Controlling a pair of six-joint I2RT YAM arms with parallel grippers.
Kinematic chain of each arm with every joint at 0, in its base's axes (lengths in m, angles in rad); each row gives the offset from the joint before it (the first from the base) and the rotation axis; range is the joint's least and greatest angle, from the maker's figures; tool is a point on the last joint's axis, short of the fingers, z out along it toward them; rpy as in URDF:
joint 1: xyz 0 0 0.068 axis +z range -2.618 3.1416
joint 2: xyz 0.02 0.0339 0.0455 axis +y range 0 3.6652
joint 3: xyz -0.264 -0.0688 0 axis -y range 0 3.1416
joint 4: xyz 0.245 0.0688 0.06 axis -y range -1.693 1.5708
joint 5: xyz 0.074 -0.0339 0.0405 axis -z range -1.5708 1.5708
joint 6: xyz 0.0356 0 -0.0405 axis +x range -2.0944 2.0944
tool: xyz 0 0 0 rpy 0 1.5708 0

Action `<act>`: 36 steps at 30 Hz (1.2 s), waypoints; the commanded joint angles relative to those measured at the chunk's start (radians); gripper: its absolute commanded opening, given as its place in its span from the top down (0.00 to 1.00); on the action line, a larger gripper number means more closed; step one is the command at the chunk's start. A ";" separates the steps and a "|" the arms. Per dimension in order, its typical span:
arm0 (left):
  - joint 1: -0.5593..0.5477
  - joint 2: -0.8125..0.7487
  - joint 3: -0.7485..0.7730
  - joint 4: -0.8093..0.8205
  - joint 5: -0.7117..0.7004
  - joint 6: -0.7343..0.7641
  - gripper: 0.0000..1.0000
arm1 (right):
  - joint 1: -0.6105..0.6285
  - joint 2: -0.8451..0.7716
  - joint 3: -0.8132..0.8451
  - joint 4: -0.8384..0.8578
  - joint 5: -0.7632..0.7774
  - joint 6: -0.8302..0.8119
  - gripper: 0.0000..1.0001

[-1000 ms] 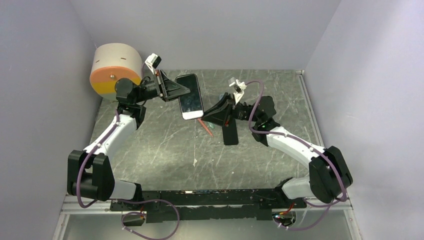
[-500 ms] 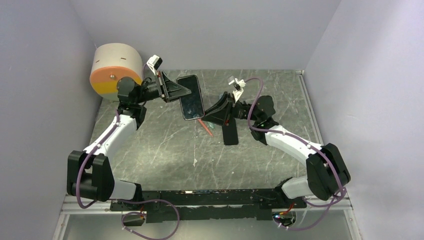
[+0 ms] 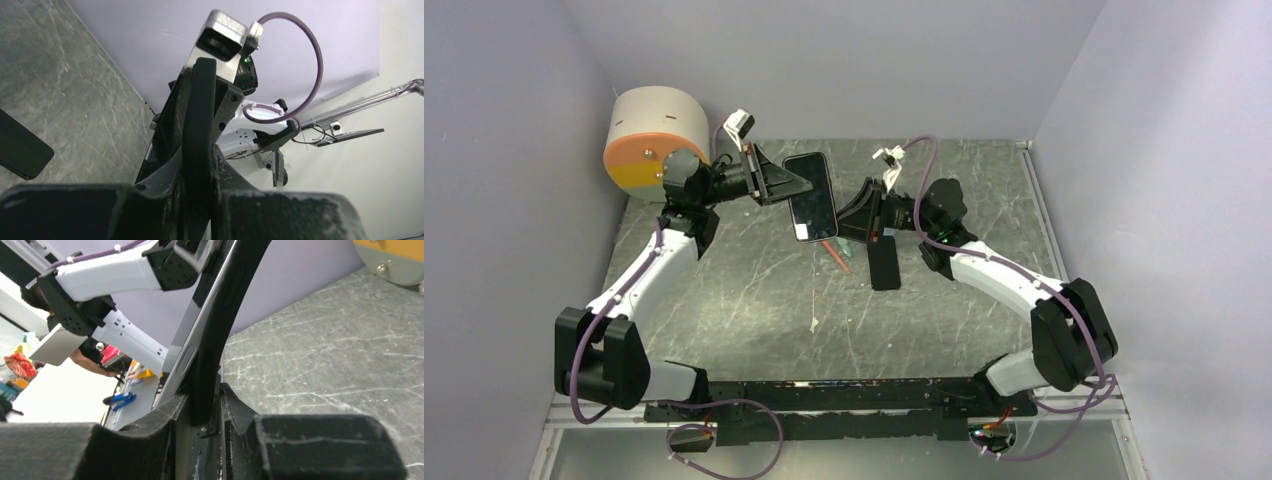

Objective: Take the phone out of the phone case
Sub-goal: Remove the phone case from the phone.

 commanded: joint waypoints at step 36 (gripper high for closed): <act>-0.075 -0.058 0.226 -0.997 -0.574 0.708 0.06 | 0.004 -0.039 -0.041 -0.154 0.371 0.191 1.00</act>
